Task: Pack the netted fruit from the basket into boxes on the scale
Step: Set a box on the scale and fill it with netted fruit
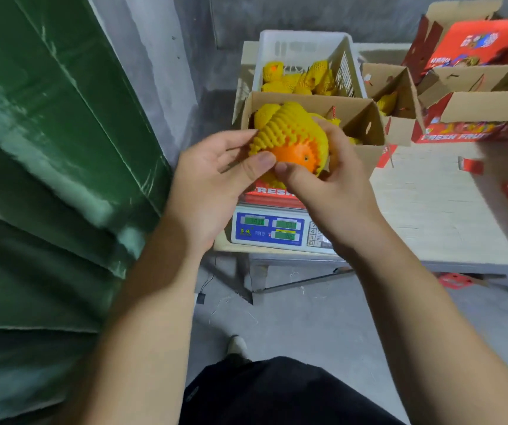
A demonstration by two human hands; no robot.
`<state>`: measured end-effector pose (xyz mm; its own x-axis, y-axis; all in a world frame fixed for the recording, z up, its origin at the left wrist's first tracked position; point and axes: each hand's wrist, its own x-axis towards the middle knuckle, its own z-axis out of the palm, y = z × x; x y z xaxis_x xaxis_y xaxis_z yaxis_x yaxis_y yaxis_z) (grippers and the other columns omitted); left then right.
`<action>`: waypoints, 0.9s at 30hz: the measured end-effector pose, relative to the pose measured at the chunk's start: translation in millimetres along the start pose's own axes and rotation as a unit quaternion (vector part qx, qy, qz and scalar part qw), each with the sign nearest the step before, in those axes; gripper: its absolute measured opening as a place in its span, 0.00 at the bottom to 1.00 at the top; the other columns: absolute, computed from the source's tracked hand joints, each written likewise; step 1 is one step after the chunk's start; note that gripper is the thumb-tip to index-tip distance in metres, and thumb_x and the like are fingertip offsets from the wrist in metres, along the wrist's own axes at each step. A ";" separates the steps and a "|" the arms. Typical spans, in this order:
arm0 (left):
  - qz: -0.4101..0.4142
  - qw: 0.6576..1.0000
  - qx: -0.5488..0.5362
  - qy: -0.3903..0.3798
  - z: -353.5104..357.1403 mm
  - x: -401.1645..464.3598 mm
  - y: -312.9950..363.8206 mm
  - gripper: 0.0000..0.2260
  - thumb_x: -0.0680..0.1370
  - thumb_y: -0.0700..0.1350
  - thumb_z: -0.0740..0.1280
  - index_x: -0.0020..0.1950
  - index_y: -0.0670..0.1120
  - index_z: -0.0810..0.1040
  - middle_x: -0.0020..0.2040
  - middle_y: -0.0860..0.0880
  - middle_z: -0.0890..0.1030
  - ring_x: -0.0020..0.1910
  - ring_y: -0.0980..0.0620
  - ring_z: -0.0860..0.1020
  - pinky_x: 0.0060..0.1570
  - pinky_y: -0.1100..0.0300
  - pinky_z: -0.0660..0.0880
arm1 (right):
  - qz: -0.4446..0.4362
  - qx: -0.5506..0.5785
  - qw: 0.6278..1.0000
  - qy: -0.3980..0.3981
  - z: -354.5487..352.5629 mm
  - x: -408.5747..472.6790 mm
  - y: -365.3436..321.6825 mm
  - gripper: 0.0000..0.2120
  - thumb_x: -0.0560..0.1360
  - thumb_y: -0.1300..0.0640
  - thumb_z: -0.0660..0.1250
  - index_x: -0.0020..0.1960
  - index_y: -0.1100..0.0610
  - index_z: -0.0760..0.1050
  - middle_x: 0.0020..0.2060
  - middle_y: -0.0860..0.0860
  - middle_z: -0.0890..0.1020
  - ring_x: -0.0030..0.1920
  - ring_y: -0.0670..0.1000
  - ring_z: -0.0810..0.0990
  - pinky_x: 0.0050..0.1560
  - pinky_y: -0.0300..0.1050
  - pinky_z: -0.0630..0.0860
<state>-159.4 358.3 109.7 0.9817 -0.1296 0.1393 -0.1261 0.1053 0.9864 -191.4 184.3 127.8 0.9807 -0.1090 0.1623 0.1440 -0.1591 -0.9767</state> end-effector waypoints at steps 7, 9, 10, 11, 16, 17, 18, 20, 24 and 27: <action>0.068 0.996 0.046 0.039 15.3 -29.5 10.9 0.10 0.79 0.38 0.72 0.55 0.53 0.84 0.46 0.53 0.88 0.45 0.56 0.85 0.42 0.67 0.79 | -0.011 0.027 0.997 0.078 -4.8 -23.9 4.9 0.29 0.73 0.57 0.80 0.67 0.55 0.68 0.64 0.57 0.74 0.62 0.49 0.79 0.59 0.51 0.82; 0.094 0.993 0.068 0.025 24.0 -34.8 13.4 0.11 0.80 0.38 0.71 0.56 0.53 0.84 0.48 0.55 0.88 0.48 0.56 0.86 0.45 0.66 0.79 | -0.027 0.026 0.994 0.101 -3.6 -26.3 3.7 0.29 0.72 0.60 0.80 0.63 0.56 0.65 0.58 0.54 0.75 0.57 0.44 0.80 0.55 0.48 0.81; 0.105 0.991 0.080 0.021 27.7 -36.5 14.8 0.12 0.81 0.37 0.71 0.57 0.53 0.84 0.49 0.56 0.88 0.49 0.57 0.85 0.46 0.66 0.79 | -0.037 0.023 0.993 0.112 -1.2 -26.5 4.8 0.29 0.72 0.63 0.80 0.61 0.56 0.63 0.54 0.51 0.75 0.52 0.38 0.80 0.49 0.41 0.80; 0.114 0.989 0.090 0.020 30.4 -36.9 15.9 0.12 0.81 0.36 0.70 0.57 0.53 0.83 0.49 0.56 0.87 0.49 0.58 0.85 0.46 0.67 0.79 | -0.046 0.026 0.991 0.123 2.1 -26.8 6.3 0.29 0.71 0.65 0.80 0.58 0.57 0.61 0.50 0.49 0.73 0.46 0.34 0.80 0.42 0.34 0.78; 0.131 0.986 0.096 0.021 37.1 -36.0 19.3 0.11 0.81 0.36 0.70 0.57 0.51 0.83 0.51 0.54 0.87 0.50 0.57 0.85 0.52 0.63 0.79 | 0.029 0.133 0.980 0.142 12.1 -34.1 11.4 0.29 0.70 0.54 0.80 0.56 0.52 0.61 0.52 0.53 0.74 0.43 0.34 0.80 0.39 0.36 0.80; 0.134 0.985 0.104 0.018 38.0 -36.7 17.8 0.10 0.81 0.37 0.70 0.58 0.50 0.84 0.52 0.51 0.87 0.51 0.55 0.85 0.54 0.62 0.79 | 0.043 0.132 0.978 0.153 8.8 -35.2 13.3 0.29 0.69 0.51 0.79 0.58 0.52 0.61 0.54 0.54 0.75 0.45 0.36 0.80 0.44 0.40 0.82; 0.135 0.985 0.110 0.018 39.0 -37.9 15.7 0.10 0.81 0.38 0.70 0.58 0.50 0.84 0.53 0.50 0.87 0.52 0.54 0.85 0.54 0.60 0.80 | 0.051 0.134 0.976 0.161 5.0 -36.4 14.9 0.30 0.68 0.49 0.78 0.60 0.52 0.62 0.57 0.56 0.76 0.50 0.41 0.80 0.50 0.47 0.83; 0.116 0.988 0.100 0.010 41.4 -41.2 10.8 0.10 0.82 0.38 0.70 0.58 0.52 0.84 0.54 0.51 0.87 0.51 0.53 0.86 0.52 0.60 0.80 | 0.062 0.146 0.974 0.161 -3.7 -36.4 16.0 0.32 0.68 0.51 0.77 0.64 0.52 0.62 0.61 0.59 0.77 0.58 0.53 0.81 0.58 0.61 0.81; 0.060 0.993 0.091 -0.041 46.4 -45.2 8.3 0.13 0.82 0.40 0.70 0.58 0.59 0.84 0.57 0.53 0.86 0.52 0.52 0.86 0.52 0.59 0.81 | 0.063 0.147 0.981 0.110 -14.8 -32.3 16.4 0.35 0.69 0.55 0.76 0.71 0.51 0.64 0.62 0.55 0.78 0.62 0.57 0.81 0.60 0.66 0.80; 0.034 0.996 0.050 -0.064 45.0 -44.4 12.1 0.15 0.81 0.40 0.71 0.62 0.58 0.83 0.61 0.46 0.86 0.56 0.48 0.86 0.55 0.56 0.82 | 0.085 0.225 0.970 0.028 -15.6 -31.2 13.9 0.39 0.68 0.50 0.74 0.75 0.50 0.62 0.66 0.57 0.76 0.64 0.58 0.80 0.63 0.63 0.80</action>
<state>-210.9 321.0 119.3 0.9448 -0.2510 0.2105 -0.2120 0.0212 0.9770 -222.0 170.2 111.3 0.9884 -0.1516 -0.0108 0.0371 0.3095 -0.9502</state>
